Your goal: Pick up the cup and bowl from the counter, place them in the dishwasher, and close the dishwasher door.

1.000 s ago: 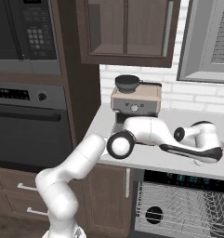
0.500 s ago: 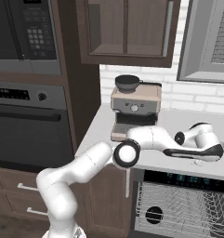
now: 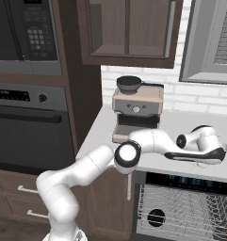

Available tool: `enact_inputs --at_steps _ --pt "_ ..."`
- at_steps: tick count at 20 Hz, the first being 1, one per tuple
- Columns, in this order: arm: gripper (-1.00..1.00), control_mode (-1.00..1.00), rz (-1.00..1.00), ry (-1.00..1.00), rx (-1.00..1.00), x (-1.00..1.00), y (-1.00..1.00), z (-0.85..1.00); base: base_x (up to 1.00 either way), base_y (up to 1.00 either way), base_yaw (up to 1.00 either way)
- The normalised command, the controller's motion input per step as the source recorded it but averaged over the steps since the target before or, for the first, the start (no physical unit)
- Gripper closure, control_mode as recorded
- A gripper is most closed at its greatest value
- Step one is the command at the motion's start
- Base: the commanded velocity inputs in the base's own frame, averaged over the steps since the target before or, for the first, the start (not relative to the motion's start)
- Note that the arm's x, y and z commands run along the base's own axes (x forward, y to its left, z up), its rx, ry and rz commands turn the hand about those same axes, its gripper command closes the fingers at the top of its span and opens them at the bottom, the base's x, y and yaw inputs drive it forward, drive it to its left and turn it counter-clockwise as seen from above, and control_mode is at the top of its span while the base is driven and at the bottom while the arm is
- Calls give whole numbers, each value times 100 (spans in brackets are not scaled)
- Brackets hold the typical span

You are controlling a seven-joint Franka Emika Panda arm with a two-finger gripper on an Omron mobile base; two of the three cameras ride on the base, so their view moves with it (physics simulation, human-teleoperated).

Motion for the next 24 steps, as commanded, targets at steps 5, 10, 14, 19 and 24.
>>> enact_inputs --at_steps 5,10,14,19,24 --pt "100 -100 -3 0 16 -29 21 12 0 0 0" --pt "100 -100 -2 -2 21 -89 37 63 0 0 0" --pt "100 -100 -1 0 23 -100 33 55 0 0 0" --pt "100 -100 0 0 25 -100 13 9 0 0 0" --pt "100 -100 0 0 27 -100 0 0 0 0 0"
